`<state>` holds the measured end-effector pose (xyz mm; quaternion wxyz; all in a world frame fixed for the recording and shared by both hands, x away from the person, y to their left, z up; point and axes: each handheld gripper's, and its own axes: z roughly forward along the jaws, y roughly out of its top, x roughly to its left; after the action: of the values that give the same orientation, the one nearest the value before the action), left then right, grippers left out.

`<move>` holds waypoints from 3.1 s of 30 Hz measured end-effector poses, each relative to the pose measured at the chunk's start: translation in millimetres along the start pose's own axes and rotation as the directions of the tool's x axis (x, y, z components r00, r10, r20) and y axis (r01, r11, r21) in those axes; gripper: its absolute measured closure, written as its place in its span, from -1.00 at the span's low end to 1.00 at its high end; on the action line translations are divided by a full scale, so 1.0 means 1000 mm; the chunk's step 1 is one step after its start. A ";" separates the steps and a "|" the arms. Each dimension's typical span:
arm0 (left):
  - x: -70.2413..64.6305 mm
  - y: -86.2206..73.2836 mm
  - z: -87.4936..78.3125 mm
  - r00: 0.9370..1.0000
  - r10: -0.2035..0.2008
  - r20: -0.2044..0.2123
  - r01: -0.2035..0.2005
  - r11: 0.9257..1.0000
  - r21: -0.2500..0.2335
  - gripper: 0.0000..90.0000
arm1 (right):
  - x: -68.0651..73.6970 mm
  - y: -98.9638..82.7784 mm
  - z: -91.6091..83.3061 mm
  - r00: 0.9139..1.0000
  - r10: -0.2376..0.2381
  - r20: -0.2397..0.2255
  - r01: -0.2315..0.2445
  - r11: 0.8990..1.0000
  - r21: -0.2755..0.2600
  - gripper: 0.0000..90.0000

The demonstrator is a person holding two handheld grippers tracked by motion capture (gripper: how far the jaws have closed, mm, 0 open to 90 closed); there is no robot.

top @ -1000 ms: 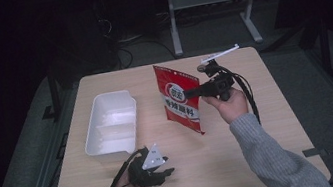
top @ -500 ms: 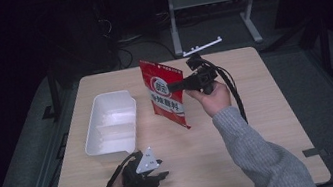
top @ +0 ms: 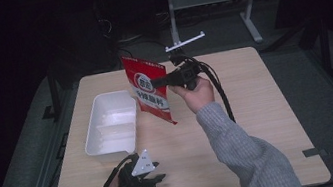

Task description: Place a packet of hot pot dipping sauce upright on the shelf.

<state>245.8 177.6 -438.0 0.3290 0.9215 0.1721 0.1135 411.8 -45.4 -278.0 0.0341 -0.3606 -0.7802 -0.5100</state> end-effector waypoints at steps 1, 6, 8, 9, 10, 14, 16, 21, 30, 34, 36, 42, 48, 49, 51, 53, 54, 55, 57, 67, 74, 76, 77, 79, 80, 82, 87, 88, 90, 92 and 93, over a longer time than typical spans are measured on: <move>0.000 -0.001 -0.001 1.000 0.000 0.001 0.000 1.000 -0.002 0.22 | 0.002 0.004 0.004 1.000 -0.004 -0.004 0.004 1.000 -0.005 0.97; -0.001 -0.001 -0.002 1.000 0.010 0.002 -0.010 1.000 -0.001 0.21 | 0.006 0.010 0.012 1.000 -0.011 -0.006 0.011 1.000 -0.011 0.97; -0.002 -0.002 -0.003 1.000 0.008 0.004 -0.008 1.000 -0.003 0.21 | 0.008 0.014 0.016 1.000 -0.016 -0.007 0.016 1.000 -0.011 0.97; -0.002 -0.002 -0.003 1.000 0.009 0.002 -0.009 1.000 -0.002 0.21 | 0.009 0.015 0.017 1.000 -0.019 -0.004 0.019 1.000 -0.014 0.97; -0.002 -0.003 -0.003 1.000 0.010 0.002 -0.010 1.000 0.000 0.21 | 0.010 0.017 0.019 1.000 -0.020 -0.005 0.020 1.000 -0.019 0.97; -0.003 -0.005 -0.005 1.000 0.006 0.003 -0.006 1.000 0.001 0.20 | 0.012 0.022 0.028 1.000 -0.023 -0.010 0.022 1.000 -0.022 0.97; -0.003 -0.006 -0.006 1.000 0.005 0.003 -0.005 1.000 0.001 0.19 | 0.014 0.025 0.035 1.000 -0.029 -0.012 0.029 0.999 -0.025 0.97; -0.002 -0.010 -0.007 1.000 0.003 0.002 -0.003 1.000 0.004 0.19 | 0.015 0.029 0.043 0.999 -0.029 -0.016 0.029 0.999 -0.035 0.97; -0.002 -0.011 -0.008 1.000 0.001 -0.001 -0.001 1.000 0.007 0.17 | 0.022 0.040 0.066 0.999 -0.041 -0.013 0.040 0.999 -0.034 0.97; -0.001 -0.012 -0.008 1.000 -0.003 -0.002 0.003 1.000 0.004 0.16 | 0.022 0.041 0.079 0.999 -0.036 -0.015 0.035 0.999 -0.039 0.97; 0.000 -0.012 -0.008 1.000 -0.006 -0.002 0.006 1.000 0.004 0.16 | 0.022 0.041 0.083 0.999 -0.034 -0.014 0.033 0.999 -0.038 0.97; 0.001 -0.013 -0.008 1.000 -0.001 -0.005 0.001 1.000 0.007 0.15 | 0.020 0.040 0.100 0.999 -0.032 -0.017 0.031 0.999 -0.041 0.97; 0.000 -0.012 -0.008 1.000 0.001 -0.004 -0.001 1.000 0.005 0.15 | 0.019 0.042 0.113 0.999 -0.031 -0.010 0.031 0.997 -0.064 0.97; 0.000 -0.012 -0.008 1.000 0.005 -0.003 -0.005 1.000 0.006 0.15 | 0.020 0.043 0.114 0.999 -0.031 -0.009 0.031 0.997 -0.065 0.97; 0.000 -0.012 -0.008 1.000 0.006 -0.003 -0.006 1.000 0.007 0.15 | 0.020 0.043 0.116 0.999 -0.034 -0.007 0.034 0.997 -0.068 0.97; 0.000 -0.012 -0.008 1.000 0.007 -0.003 -0.007 1.000 0.007 0.15 | 0.020 0.043 0.121 0.999 -0.030 -0.008 0.030 0.997 -0.071 0.97; 0.000 -0.012 -0.008 1.000 0.007 -0.004 -0.007 1.000 0.007 0.15 | 0.020 0.042 0.123 1.000 -0.028 -0.009 0.027 0.997 -0.074 0.97; -0.001 -0.012 -0.008 1.000 0.003 -0.004 -0.003 1.000 0.005 0.15 | 0.020 0.042 0.124 1.000 -0.030 -0.007 0.030 0.997 -0.073 0.97; 0.000 -0.013 -0.008 1.000 0.007 -0.005 -0.007 1.000 0.010 0.15 | 0.020 0.041 0.130 0.999 -0.037 0.000 0.037 0.997 -0.074 0.97; 0.000 -0.013 -0.009 1.000 0.006 -0.005 -0.006 1.000 0.003 0.15 | 0.020 0.036 0.146 0.998 -0.068 0.015 0.069 0.994 -0.084 0.97; 0.000 -0.012 -0.009 1.000 0.014 -0.006 -0.014 1.000 0.005 0.15 | 0.020 0.031 0.154 0.997 -0.079 0.027 0.081 0.994 -0.073 0.97; 0.000 -0.012 -0.009 1.000 0.014 -0.005 -0.014 1.000 0.006 0.15 | 0.020 0.031 0.156 0.997 -0.077 0.033 0.079 0.995 -0.066 0.97; 0.000 -0.012 -0.009 1.000 0.013 -0.005 -0.013 1.000 0.006 0.15 | 0.020 0.030 0.158 0.996 -0.080 0.038 0.082 0.995 -0.056 0.96; 0.000 -0.012 -0.009 1.000 0.014 -0.006 -0.014 1.000 0.006 0.15 | 0.019 0.026 0.162 0.995 -0.084 0.048 0.086 0.996 -0.037 0.96; 0.000 -0.012 -0.009 1.000 0.015 -0.005 -0.015 1.000 0.006 0.15 | 0.018 0.025 0.162 0.995 -0.086 0.051 0.088 0.995 -0.038 0.96; 0.000 -0.012 -0.009 1.000 0.014 -0.004 -0.014 1.000 0.006 0.15 | 0.017 0.024 0.162 0.996 -0.081 0.048 0.084 0.996 -0.043 0.96; 0.000 -0.012 -0.008 1.000 0.013 -0.003 -0.013 1.000 0.005 0.15 | 0.015 0.022 0.158 0.996 -0.078 0.039 0.079 0.996 -0.030 0.96; 0.000 -0.012 -0.008 1.000 0.013 -0.003 -0.013 1.000 0.006 0.15 | 0.015 0.021 0.158 0.996 -0.083 0.039 0.084 0.996 -0.026 0.96; -0.001 -0.012 -0.008 1.000 0.012 -0.004 -0.012 1.000 0.007 0.15 | 0.016 0.020 0.156 0.995 -0.089 0.038 0.089 0.996 -0.020 0.95; -0.001 -0.012 -0.008 1.000 0.012 -0.004 -0.012 1.000 0.006 0.15 | 0.017 0.018 0.155 0.995 -0.092 0.033 0.092 0.996 -0.012 0.95; -0.001 -0.012 -0.008 1.000 0.011 -0.003 -0.011 1.000 0.006 0.15 | 0.017 0.018 0.155 0.995 -0.094 0.031 0.094 0.996 -0.009 0.95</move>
<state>239.8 190.3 -439.8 0.3256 0.9232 0.1679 0.1163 458.6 94.7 -331.4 -0.0037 -0.3316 -0.7940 -0.5095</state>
